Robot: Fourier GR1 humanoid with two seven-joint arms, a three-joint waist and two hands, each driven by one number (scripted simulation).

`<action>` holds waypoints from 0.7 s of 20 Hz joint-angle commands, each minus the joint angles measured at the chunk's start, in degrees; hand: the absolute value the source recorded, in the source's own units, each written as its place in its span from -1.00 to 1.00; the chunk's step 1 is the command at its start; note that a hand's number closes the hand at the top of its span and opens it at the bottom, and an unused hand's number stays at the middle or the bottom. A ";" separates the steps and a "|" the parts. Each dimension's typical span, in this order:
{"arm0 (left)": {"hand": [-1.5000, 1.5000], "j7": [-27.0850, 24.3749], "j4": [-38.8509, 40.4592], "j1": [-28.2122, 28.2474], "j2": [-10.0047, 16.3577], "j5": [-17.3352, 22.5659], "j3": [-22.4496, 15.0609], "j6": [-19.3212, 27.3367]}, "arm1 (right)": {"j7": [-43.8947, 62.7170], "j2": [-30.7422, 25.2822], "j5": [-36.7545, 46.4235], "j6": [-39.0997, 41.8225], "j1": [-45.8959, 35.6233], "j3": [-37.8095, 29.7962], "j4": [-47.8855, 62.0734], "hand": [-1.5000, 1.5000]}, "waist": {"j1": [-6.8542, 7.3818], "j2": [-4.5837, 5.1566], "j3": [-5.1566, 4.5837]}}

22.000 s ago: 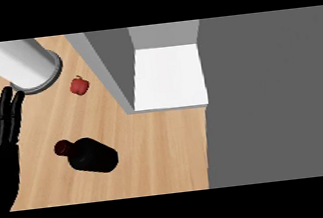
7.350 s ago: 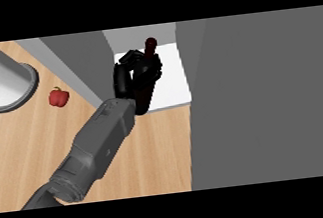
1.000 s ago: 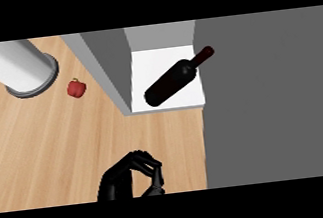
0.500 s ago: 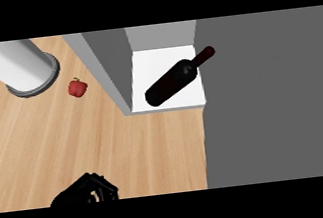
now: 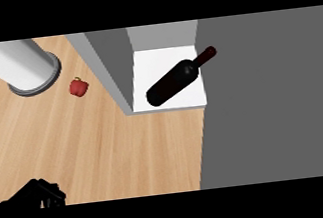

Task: Pick up the wine, place it into the cabinet and close the cabinet

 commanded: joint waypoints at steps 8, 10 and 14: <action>1.00 -1.80 0.26 7.36 7.85 7.28 11.02 -9.83 | 7.27 7.91 15.73 -2.45 -4.44 22.02 -10.63 1.00 | -0.43 -0.84 -0.13; 1.00 -2.89 1.74 8.32 7.71 8.25 12.11 -11.74 | 7.77 10.76 19.57 -3.12 -5.83 26.60 -7.73 1.00 | -0.49 -1.09 -0.21; 1.00 -3.10 1.74 10.16 9.25 9.45 13.70 -14.73 | 9.73 13.65 25.63 -9.51 -9.30 34.97 -5.80 1.00 | -0.48 -1.13 -0.22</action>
